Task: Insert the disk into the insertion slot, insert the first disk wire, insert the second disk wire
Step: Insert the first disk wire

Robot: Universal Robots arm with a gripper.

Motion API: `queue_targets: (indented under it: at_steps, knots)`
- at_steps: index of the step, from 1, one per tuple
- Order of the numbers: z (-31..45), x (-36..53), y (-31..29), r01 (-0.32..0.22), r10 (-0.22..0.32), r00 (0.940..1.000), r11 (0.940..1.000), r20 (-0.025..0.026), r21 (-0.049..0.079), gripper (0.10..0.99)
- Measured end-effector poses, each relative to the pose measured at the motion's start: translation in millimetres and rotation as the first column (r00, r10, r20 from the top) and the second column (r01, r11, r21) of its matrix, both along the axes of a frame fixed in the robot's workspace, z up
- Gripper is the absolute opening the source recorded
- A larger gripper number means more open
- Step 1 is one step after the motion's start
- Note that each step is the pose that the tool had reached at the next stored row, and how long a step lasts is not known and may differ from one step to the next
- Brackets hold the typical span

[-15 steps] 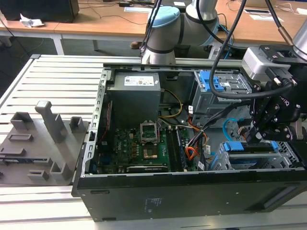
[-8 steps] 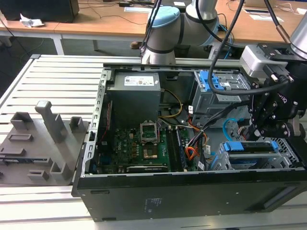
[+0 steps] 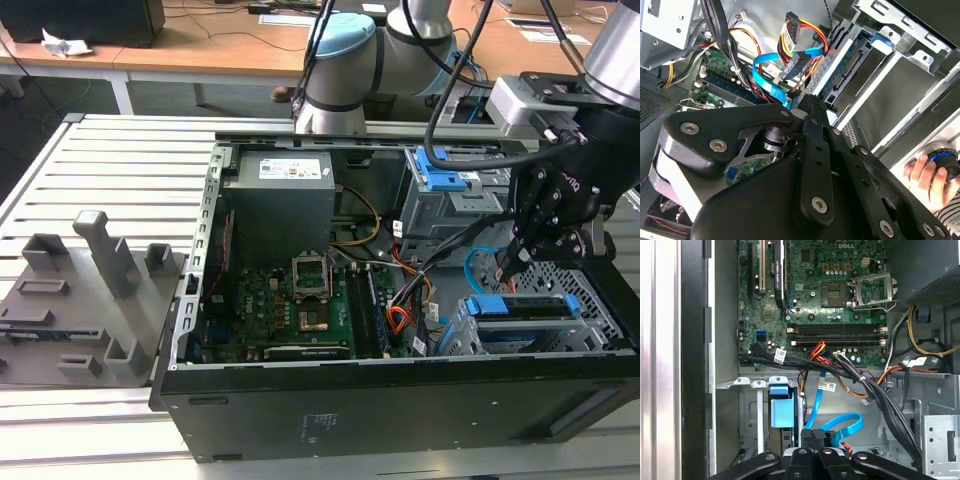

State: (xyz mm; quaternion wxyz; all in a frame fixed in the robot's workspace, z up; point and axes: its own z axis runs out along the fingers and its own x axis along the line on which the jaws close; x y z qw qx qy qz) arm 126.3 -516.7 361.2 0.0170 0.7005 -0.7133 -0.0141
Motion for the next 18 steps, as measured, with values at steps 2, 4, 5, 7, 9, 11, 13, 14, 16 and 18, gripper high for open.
queue_targets:
  at_steps: [2, 4, 5, 7, 9, 11, 13, 14, 16, 18]
  knots:
    - [0.0, 0.0, 0.2, 0.000, 0.000, 1.0000, 1.0000, 0.0000, 0.000, 0.106]
    - [-0.1, 0.0, 0.3, -0.015, 0.015, 0.9999, 0.9999, -0.0001, 0.000, 0.106]
    - [-0.2, 0.0, 0.3, -0.040, 0.040, 0.9992, 0.9992, 0.0000, 0.000, 0.106]
    - [-0.2, 0.0, 0.2, -0.087, 0.087, 0.9962, 0.9962, 0.0000, 0.000, 0.106]
    - [-0.4, 0.3, 1.9, -0.087, 0.087, 0.9962, 0.9962, 0.0000, 0.000, 0.106]
    - [-0.6, 3.0, 9.5, -0.087, 0.087, 0.9962, 0.9962, 0.0000, 0.000, 0.106]
    - [-0.6, 3.1, 9.7, -0.087, 0.087, 0.9962, 0.9962, 0.0000, 0.000, 0.106]
    - [-0.6, 3.3, 9.8, -0.087, 0.087, 0.9962, 0.9962, 0.0000, 0.000, 0.106]
    - [5.4, 3.3, 9.9, -0.087, 0.087, 0.9962, 0.9962, 0.0000, 0.000, 0.106]
    - [10.1, 3.7, 10.1, -0.087, 0.087, 0.9962, 0.9962, 0.0000, 0.000, 0.106]
